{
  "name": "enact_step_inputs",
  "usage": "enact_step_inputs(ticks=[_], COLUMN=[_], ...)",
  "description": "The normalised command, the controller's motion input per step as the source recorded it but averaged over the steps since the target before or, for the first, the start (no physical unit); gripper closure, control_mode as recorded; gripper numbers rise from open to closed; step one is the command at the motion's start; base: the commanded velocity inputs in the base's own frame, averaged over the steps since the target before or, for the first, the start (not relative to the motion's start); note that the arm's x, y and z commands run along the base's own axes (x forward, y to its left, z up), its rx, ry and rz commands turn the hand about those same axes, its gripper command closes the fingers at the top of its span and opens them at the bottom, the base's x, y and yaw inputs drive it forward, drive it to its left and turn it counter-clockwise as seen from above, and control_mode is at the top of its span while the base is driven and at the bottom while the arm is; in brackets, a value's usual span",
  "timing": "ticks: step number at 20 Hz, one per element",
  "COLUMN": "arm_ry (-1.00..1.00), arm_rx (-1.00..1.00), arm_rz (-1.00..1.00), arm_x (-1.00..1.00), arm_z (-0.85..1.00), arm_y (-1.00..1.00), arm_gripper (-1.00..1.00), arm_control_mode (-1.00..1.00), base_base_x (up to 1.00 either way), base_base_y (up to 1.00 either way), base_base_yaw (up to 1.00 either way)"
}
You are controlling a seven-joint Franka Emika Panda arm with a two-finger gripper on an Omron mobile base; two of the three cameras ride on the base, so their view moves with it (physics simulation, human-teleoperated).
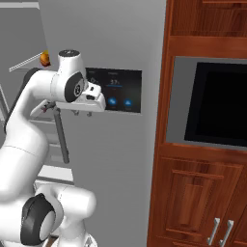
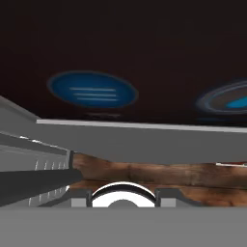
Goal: Take the lemon, peach, and fish from the freezer and place them in the bowl on the counter.
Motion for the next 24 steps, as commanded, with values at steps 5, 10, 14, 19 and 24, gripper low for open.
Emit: enact_step_inputs(ticks=[5, 10, 14, 19, 24], arm_ry=[0.0, -0.1, -0.12, -0.1, -0.08], arm_rx=[0.0, 0.0, 0.0, 0.0, 0.0], arm_rz=[0.0, 0.0, 0.0, 0.0, 0.0], arm_x=[-0.14, -0.48, -0.6, -0.58, -0.41], arm_z=[0.0, 0.0, 0.01, 0.0, 0.03], arm_y=[0.0, 0.01, 0.0, 0.0, 0.0], arm_gripper=[-1.0, -1.0, -1.0, -1.0, -1.0], arm_control_mode=[-1.0, -1.0, -1.0, -1.0, -1.0], base_base_x=[0.0, 0.0, 0.0, 0.0, 0.0], base_base_y=[0.0, 0.0, 0.0, 0.0, 0.0], base_base_yaw=[0.0, 0.0, 0.0, 0.0, 0.0])
